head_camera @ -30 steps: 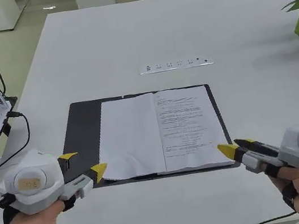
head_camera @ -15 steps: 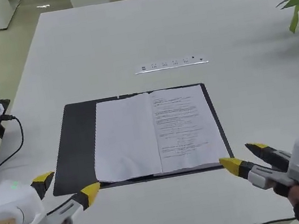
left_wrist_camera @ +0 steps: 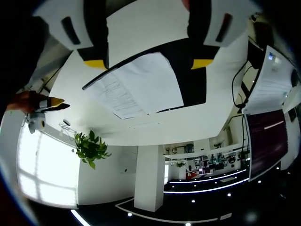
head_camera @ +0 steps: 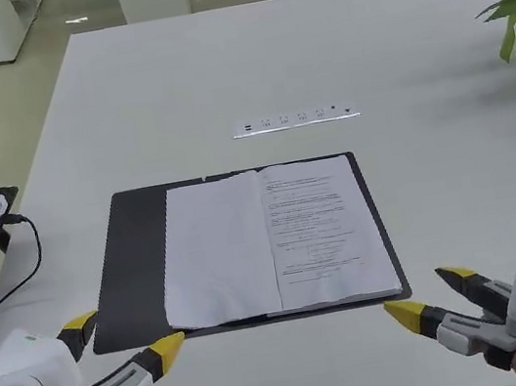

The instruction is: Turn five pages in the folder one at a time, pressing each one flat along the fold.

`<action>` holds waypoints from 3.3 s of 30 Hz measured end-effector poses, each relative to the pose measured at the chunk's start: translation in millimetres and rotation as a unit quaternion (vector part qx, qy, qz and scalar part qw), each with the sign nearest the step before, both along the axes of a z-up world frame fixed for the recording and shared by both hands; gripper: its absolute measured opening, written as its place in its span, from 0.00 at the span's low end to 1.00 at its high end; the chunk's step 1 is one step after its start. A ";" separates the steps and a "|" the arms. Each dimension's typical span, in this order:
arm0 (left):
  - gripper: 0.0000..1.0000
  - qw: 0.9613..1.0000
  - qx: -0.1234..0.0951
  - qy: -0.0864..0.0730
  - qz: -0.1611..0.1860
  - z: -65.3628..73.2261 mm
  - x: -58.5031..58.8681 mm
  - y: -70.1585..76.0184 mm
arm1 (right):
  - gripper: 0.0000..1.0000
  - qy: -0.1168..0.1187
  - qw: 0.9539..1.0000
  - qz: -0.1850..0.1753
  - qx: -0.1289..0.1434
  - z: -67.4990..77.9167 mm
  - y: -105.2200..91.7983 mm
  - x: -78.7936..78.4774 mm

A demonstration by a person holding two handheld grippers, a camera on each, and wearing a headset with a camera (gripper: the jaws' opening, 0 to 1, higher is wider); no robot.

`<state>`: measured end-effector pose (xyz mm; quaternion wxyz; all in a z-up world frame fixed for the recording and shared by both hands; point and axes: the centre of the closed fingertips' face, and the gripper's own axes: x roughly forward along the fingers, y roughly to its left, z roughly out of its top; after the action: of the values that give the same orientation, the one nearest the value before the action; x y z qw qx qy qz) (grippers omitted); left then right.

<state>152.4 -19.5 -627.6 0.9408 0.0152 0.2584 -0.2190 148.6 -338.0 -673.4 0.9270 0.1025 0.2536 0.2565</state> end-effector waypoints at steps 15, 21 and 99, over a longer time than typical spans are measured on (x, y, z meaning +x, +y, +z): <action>0.67 1.000 -0.025 0.006 -0.014 -1.2 13.8 -28.4 | 0.66 -0.001 1.000 -0.018 0.016 6.5 -7.4 -3.0; 0.68 0.999 -0.023 0.007 -0.039 -0.7 16.5 -48.4 | 0.67 0.009 1.000 -0.010 0.012 -0.1 -4.3 -10.5; 0.60 0.967 -0.003 0.098 -0.233 -125.5 86.8 -300.4 | 0.76 0.084 0.995 0.040 0.036 -28.0 -10.4 -31.6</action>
<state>239.3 -319.8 -753.1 0.8338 0.0506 0.3379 -0.4336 117.0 -348.4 -701.4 0.8872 0.1473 0.3249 0.2925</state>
